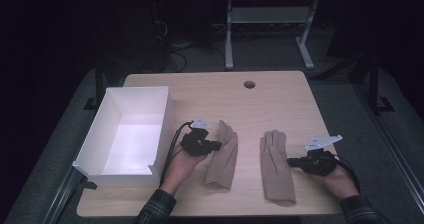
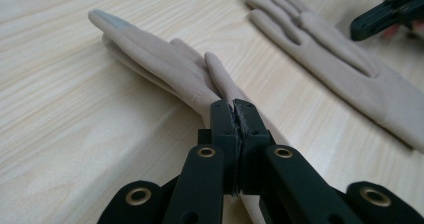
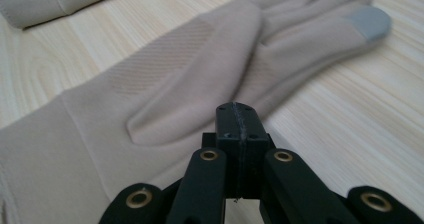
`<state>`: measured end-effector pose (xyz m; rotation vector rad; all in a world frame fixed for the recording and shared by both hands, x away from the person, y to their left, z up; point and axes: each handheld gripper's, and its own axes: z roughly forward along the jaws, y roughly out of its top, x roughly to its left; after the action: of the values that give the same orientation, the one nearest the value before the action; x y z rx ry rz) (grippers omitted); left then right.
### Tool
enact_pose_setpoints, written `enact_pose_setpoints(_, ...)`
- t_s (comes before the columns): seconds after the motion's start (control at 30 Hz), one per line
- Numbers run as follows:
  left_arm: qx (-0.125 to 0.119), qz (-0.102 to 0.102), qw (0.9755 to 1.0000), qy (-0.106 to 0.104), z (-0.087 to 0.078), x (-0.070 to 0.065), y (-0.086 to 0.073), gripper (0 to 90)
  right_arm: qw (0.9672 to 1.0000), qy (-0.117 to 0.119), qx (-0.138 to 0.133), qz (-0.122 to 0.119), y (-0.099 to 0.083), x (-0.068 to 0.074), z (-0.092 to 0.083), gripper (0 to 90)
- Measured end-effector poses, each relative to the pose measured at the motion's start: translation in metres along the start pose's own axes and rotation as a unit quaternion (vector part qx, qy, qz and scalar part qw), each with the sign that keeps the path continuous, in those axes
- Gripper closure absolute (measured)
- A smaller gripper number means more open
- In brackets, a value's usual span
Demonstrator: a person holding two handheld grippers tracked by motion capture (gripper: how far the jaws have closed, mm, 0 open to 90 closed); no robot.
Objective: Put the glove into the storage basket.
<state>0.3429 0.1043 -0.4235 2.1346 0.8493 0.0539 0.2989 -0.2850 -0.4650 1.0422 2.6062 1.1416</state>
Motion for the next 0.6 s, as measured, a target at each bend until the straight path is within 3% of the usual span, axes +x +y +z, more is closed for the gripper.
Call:
enact_pose_setpoints(0.17, -0.010, -0.006, 0.9999, -0.008, -0.002, -0.003, 0.002, 88.6, 0.9999, 0.012, 0.009, -0.005, 0.007, 0.005, 0.010, 90.0)
enact_pose_setpoints(0.6, -0.018, 0.009, 0.9996, -0.021, 0.003, -0.014, 0.012, 88.5, 0.9994, 0.025, 0.010, -0.023, 0.032, 0.022, 0.040, 90.0)
